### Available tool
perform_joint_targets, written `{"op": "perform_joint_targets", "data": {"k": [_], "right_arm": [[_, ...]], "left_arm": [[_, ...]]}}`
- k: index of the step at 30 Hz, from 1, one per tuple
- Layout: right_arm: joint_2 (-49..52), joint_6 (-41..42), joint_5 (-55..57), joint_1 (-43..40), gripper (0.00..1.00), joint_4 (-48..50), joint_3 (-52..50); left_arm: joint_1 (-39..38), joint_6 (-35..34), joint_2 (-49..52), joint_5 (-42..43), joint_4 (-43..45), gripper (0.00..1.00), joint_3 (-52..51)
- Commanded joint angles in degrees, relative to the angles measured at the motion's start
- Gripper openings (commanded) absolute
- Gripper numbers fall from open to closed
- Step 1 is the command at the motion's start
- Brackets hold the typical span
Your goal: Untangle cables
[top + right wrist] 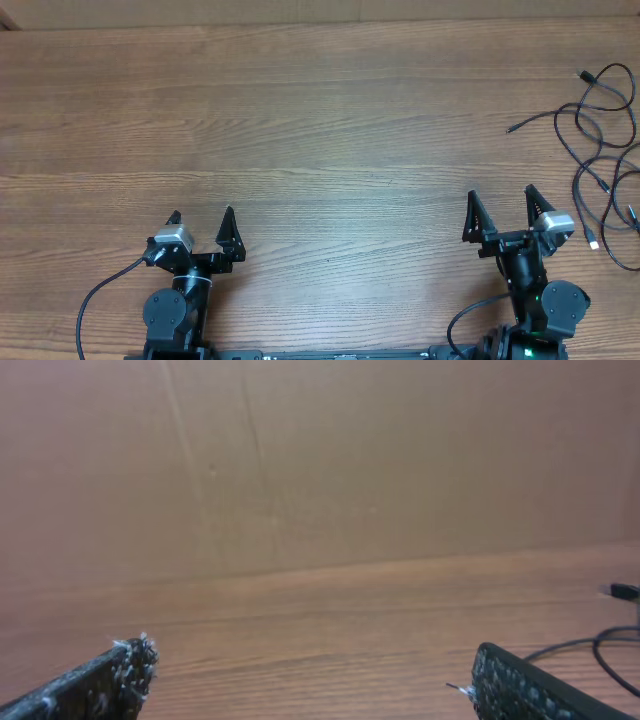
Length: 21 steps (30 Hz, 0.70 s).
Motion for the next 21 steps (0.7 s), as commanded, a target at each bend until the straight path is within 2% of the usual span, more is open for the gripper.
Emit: {"op": "perform_joint_targets", "data": {"k": [1, 5, 21], "right_arm": [[-4.9, 0.2, 1.6, 1.0, 1.00, -4.5, -0.6], [-12.1, 0.3, 1.7, 1.0, 1.00, -16.2, -0.6], [-11.8, 0.3, 2.0, 3.3, 1.00, -15.6, -0.6]], "left_arm": [[0.3, 1.3, -0.5, 0.6, 0.0, 1.00, -0.1], [0.3, 1.3, -0.5, 0.6, 0.0, 1.00, -0.1], [0.3, 1.3, -0.5, 0.6, 0.0, 1.00, -0.1]]}}
